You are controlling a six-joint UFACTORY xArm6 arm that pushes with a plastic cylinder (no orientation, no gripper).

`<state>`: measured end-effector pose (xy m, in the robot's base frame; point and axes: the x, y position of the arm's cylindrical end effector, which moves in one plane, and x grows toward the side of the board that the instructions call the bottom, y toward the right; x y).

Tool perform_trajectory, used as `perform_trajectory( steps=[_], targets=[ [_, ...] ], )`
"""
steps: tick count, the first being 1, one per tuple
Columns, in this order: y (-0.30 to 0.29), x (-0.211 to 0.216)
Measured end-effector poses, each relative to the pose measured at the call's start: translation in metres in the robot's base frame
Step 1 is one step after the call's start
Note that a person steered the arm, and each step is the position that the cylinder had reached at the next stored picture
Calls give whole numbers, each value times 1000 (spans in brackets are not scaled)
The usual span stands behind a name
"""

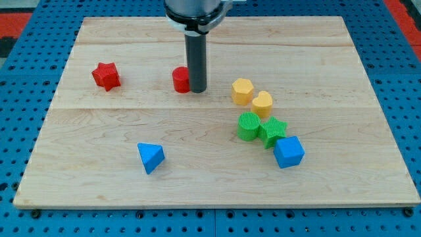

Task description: Push the red blocks towards the top left side

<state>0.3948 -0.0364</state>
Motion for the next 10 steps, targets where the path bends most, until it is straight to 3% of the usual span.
perform_trajectory(
  steps=[1,2,3,5,6,7,8,10],
  targets=[
    [-21,-7],
    [19,-3],
    [-27,29],
    [-84,-3],
    [-84,-3],
    [-126,19],
    [-156,-3],
    [-183,-1]
  ],
)
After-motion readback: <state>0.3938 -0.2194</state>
